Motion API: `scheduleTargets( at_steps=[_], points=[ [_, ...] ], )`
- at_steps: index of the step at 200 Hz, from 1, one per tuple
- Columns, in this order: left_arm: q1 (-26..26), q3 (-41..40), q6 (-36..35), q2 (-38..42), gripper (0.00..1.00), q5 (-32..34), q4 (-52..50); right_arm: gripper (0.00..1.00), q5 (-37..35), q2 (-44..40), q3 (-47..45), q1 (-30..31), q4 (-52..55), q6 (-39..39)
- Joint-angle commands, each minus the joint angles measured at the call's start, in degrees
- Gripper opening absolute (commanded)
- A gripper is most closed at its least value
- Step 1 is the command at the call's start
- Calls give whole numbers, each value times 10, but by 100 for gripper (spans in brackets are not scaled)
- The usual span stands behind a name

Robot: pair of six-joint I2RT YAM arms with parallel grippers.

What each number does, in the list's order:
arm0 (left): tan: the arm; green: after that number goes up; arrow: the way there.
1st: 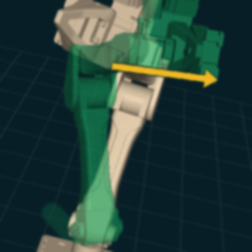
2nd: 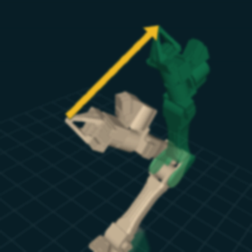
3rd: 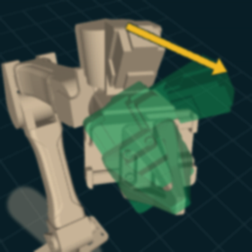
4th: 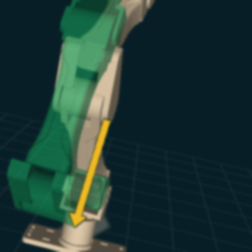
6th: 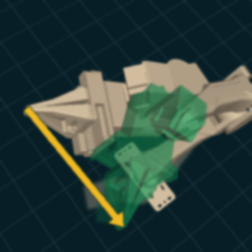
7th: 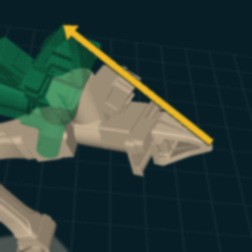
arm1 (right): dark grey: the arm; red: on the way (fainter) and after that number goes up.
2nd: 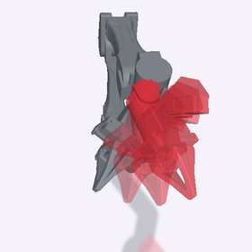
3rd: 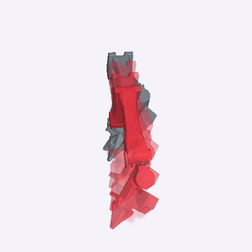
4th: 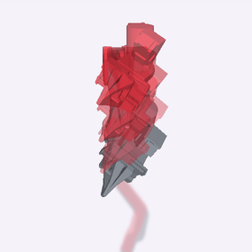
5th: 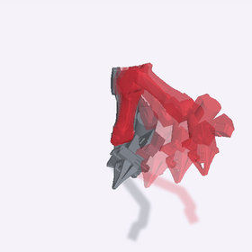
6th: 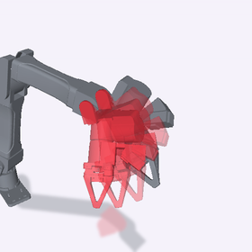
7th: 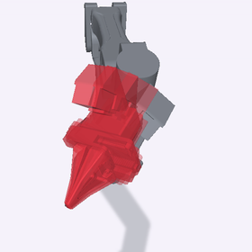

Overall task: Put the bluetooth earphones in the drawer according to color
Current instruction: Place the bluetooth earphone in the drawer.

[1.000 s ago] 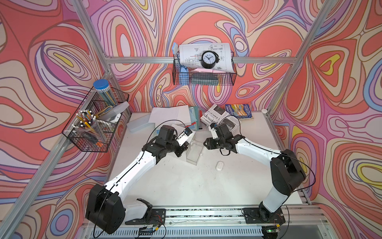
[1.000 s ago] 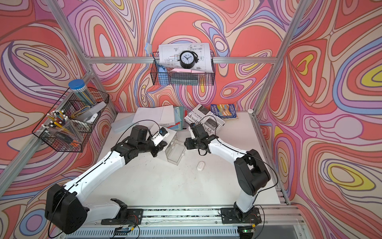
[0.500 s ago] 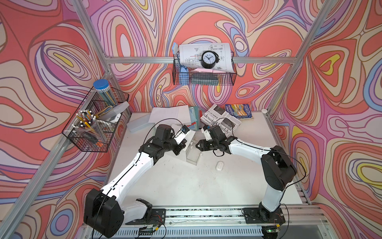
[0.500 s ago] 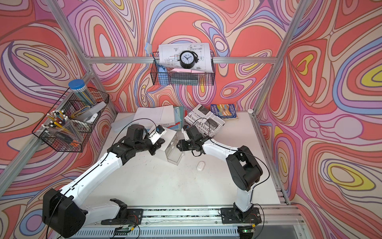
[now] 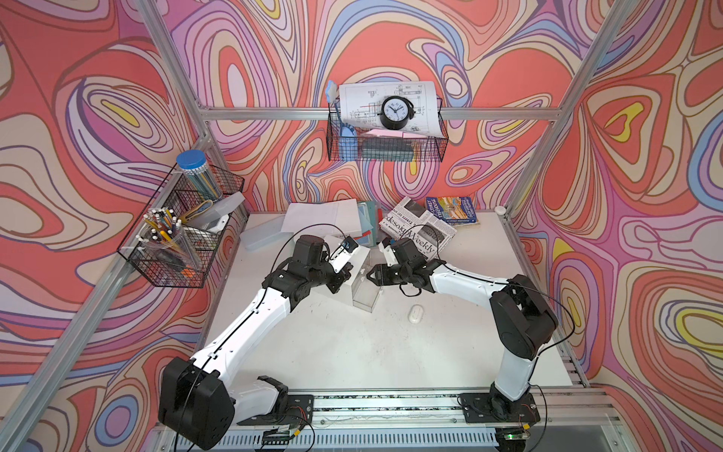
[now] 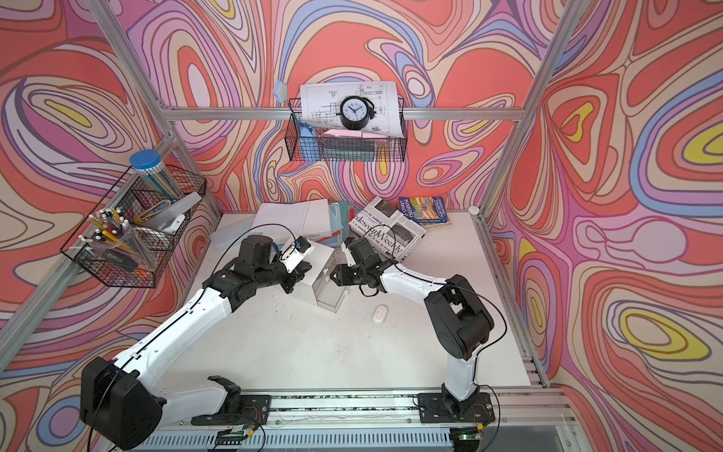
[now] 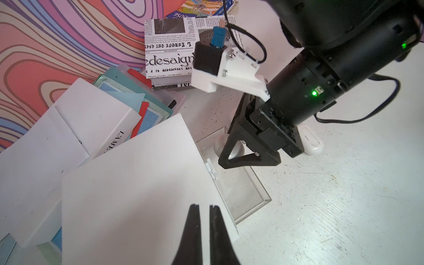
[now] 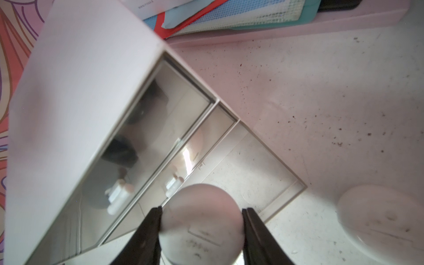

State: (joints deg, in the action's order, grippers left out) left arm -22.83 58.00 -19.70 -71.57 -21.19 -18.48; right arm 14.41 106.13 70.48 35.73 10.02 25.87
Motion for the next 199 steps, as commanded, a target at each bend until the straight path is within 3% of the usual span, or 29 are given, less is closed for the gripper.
scheduleTargets(
  at_steps=[1,64,107,159,199],
  points=[
    [3,-3,-5,8,0,-2,-6,19,-4,14,-7,2,-6,8],
    [3,-1,-27,5,0,-35,-21,52,-6,21,-12,1,-12,16],
    [3,1,-36,5,0,-45,-31,66,-3,28,-14,1,-20,23],
    [3,3,-40,7,0,-48,-36,73,-9,23,-13,2,-17,28],
    [3,0,-44,13,0,-61,-30,78,-55,-11,-4,1,31,0]
  ],
)
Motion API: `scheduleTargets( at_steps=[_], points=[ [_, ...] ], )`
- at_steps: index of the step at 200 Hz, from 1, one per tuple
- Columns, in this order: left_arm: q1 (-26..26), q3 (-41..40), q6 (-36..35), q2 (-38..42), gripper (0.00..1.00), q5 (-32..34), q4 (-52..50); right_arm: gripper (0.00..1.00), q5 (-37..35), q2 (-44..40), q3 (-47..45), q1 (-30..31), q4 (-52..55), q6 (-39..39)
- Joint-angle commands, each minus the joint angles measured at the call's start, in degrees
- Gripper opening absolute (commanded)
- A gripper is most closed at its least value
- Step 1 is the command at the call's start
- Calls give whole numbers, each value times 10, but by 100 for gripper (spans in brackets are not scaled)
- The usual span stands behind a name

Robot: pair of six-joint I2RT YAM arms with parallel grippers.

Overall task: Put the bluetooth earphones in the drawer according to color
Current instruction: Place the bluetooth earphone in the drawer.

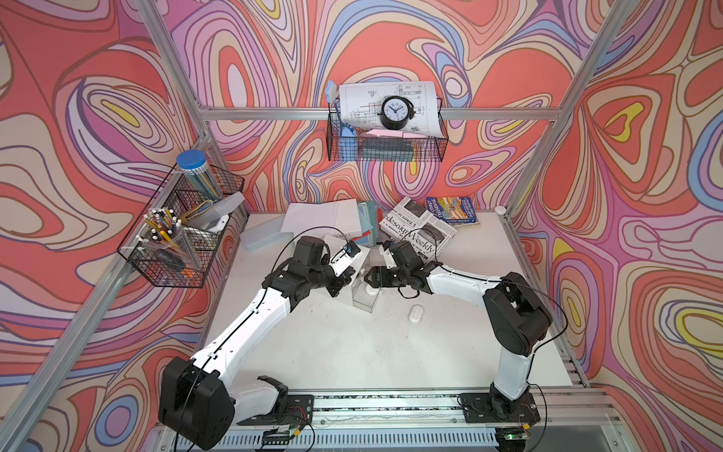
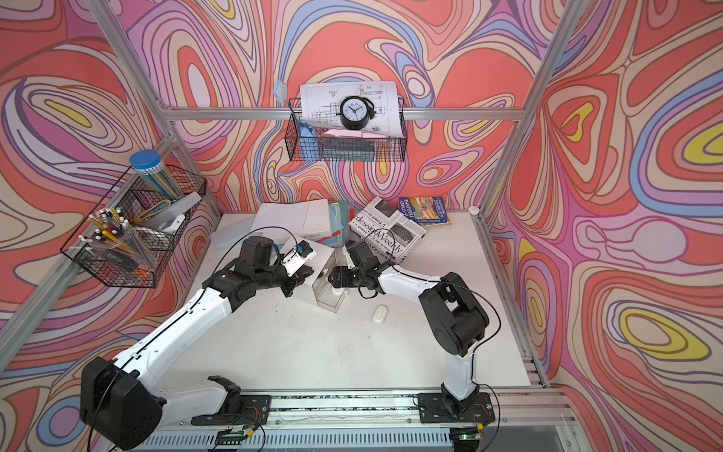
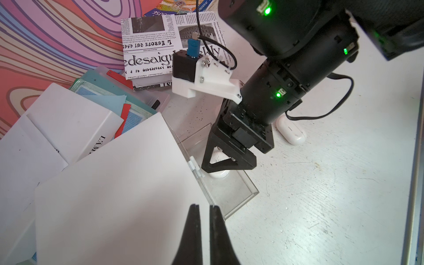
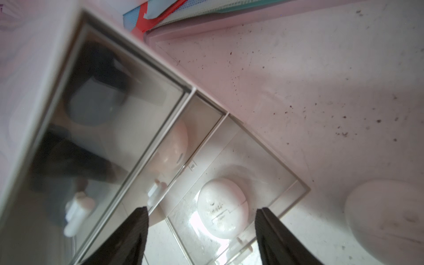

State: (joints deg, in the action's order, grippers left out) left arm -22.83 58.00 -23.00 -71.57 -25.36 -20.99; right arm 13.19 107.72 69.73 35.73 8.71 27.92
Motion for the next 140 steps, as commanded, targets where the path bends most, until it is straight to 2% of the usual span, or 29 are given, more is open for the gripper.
scheduleTargets(
  at_steps=[1,49,83,140],
  points=[
    [3,0,-11,13,0,-20,-5,78,-44,-28,4,1,46,-21],
    [2,4,-9,14,0,-38,-5,82,-130,-59,20,-25,156,-55],
    [0,12,-23,-6,0,-26,-23,84,-149,-59,14,-60,178,-48],
    [-22,28,-70,-35,0,-49,-78,84,-164,18,62,-66,196,-67]
  ],
)
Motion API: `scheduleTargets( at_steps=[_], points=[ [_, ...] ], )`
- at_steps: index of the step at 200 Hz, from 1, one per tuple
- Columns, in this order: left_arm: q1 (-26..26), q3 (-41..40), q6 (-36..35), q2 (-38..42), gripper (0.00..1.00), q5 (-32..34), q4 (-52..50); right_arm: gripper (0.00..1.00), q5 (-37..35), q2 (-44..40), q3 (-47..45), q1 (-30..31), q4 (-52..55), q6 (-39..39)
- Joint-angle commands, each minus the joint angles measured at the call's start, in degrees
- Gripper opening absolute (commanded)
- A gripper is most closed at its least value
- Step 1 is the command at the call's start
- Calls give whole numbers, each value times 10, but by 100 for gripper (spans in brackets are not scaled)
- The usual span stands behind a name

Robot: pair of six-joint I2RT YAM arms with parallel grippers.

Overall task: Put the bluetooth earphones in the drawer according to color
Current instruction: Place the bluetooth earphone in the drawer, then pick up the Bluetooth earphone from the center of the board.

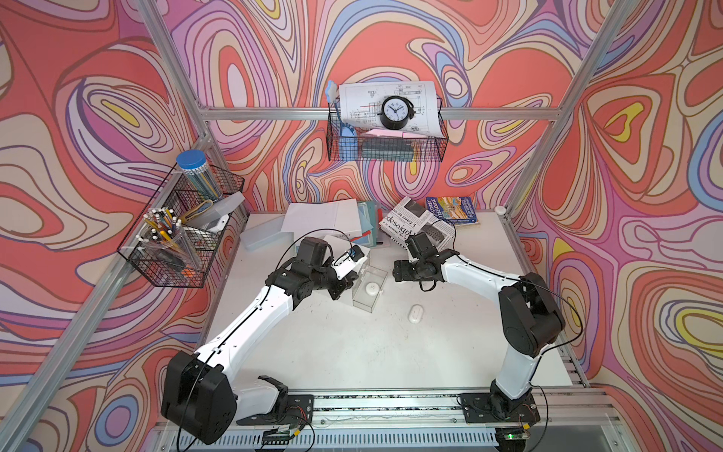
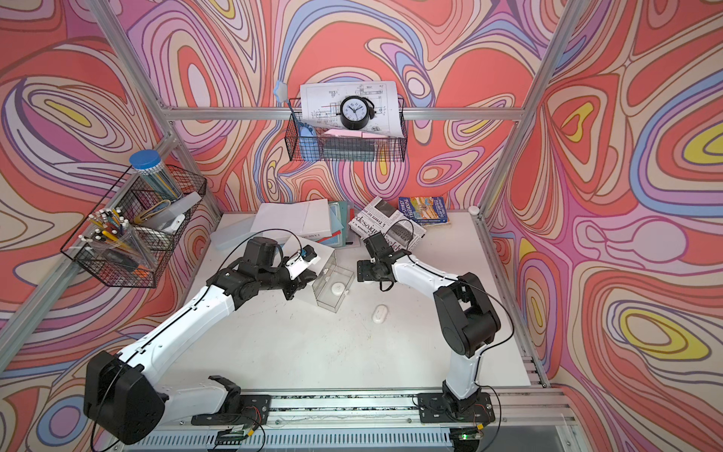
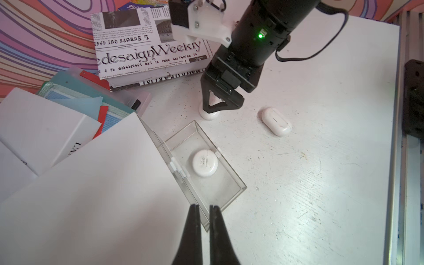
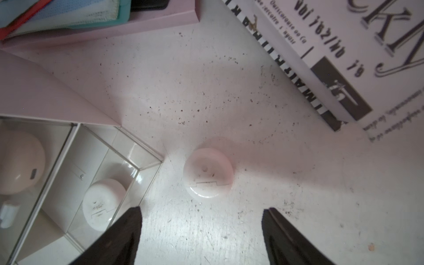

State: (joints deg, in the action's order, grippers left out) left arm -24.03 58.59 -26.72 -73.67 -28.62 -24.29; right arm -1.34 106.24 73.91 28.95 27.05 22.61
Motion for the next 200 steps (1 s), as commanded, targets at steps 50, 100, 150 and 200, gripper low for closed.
scheduleTargets(
  at_steps=[50,100,150,200],
  points=[
    [-23,28,-36,-35,0,-18,-51,85,-30,95,64,-7,25,-30],
    [-37,27,-20,-47,0,28,-32,83,-19,130,91,-13,52,-25],
    [-44,26,-18,-43,0,39,-29,69,-26,140,105,-14,71,-20],
    [-43,25,-11,-33,0,34,-25,64,-16,140,104,-13,101,-23]
  ],
)
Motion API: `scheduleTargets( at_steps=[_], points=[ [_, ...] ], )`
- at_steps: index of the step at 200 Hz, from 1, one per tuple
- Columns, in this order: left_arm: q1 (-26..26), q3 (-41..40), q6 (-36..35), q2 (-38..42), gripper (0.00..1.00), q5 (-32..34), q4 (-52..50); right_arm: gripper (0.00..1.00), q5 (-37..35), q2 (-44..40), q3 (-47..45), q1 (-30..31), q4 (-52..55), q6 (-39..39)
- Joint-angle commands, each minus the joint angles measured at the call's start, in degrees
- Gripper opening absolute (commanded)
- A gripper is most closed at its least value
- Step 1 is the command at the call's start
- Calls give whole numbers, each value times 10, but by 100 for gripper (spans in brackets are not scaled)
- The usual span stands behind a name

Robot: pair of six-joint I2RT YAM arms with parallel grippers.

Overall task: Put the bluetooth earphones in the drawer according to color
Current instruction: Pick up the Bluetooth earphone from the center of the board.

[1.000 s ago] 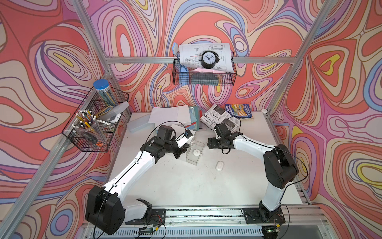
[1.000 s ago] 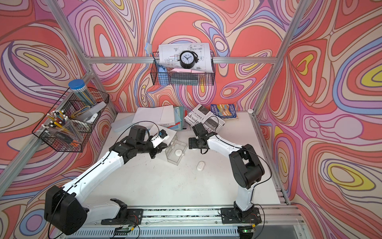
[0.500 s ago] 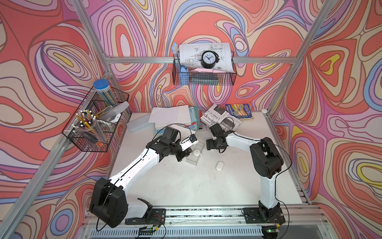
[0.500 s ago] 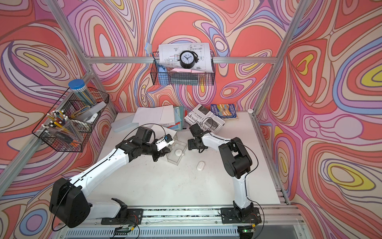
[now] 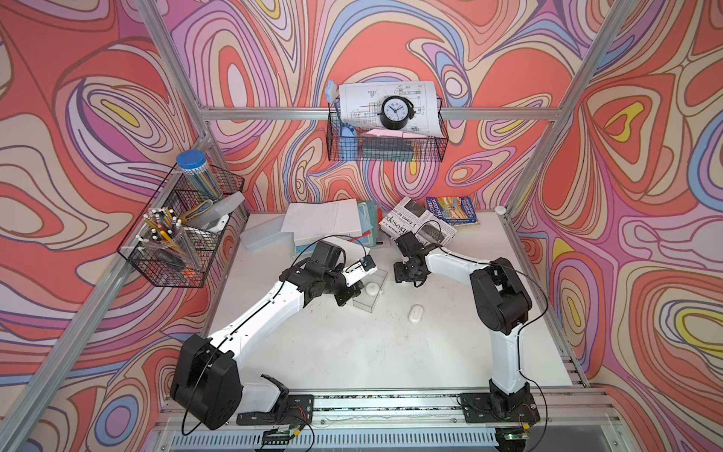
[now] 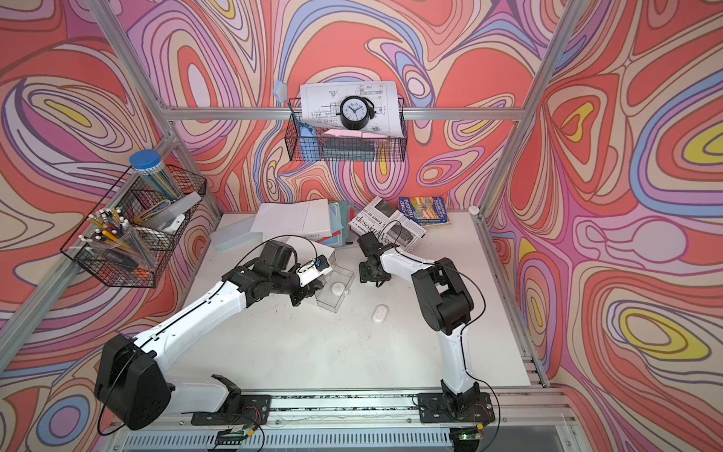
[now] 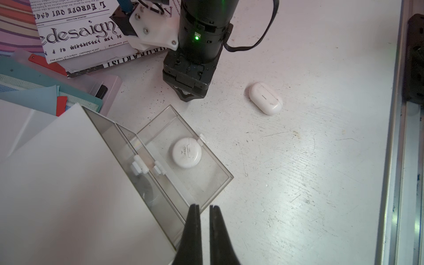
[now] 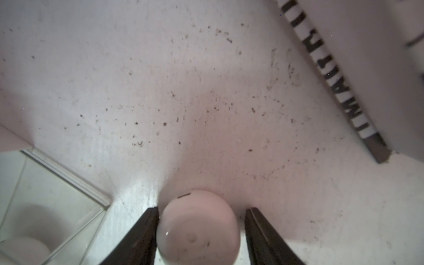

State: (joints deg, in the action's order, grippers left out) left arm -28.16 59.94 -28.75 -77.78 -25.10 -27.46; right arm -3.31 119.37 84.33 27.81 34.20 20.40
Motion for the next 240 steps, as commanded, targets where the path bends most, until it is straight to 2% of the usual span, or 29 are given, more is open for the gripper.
scheduleTargets(
  at_steps=[1,28,42,51,59,62,96,108,115,141,173,206,240],
  points=[
    [-3,12,10,8,0,-1,6,64,4,8,0,-2,30,-1],
    [-2,15,25,5,1,-10,14,66,9,1,-10,-2,34,-1],
    [-2,16,28,5,36,-10,15,65,9,-2,-14,-2,35,-1],
    [-4,15,26,6,53,-11,14,61,9,-2,-17,-2,33,-1],
    [-4,13,26,8,79,-12,16,58,9,-2,-19,-2,30,-1],
    [-4,12,26,8,83,-12,17,57,8,-2,-19,-2,29,-1],
    [-5,11,29,15,86,-12,23,38,12,10,-2,-2,33,-2],
    [-5,10,30,18,98,-10,25,31,11,9,-3,-2,33,-1],
    [-6,8,31,21,98,-9,28,27,10,6,-5,-2,34,-1],
    [-5,11,36,28,99,4,31,0,2,-16,-23,-2,20,5],
    [-3,6,41,43,98,17,39,0,8,-77,-50,-1,-31,0],
    [22,-1,51,63,98,5,49,0,30,-144,-69,17,-86,-37],
    [45,-13,66,73,99,27,73,0,71,-164,-66,43,-118,-62]
  ],
)
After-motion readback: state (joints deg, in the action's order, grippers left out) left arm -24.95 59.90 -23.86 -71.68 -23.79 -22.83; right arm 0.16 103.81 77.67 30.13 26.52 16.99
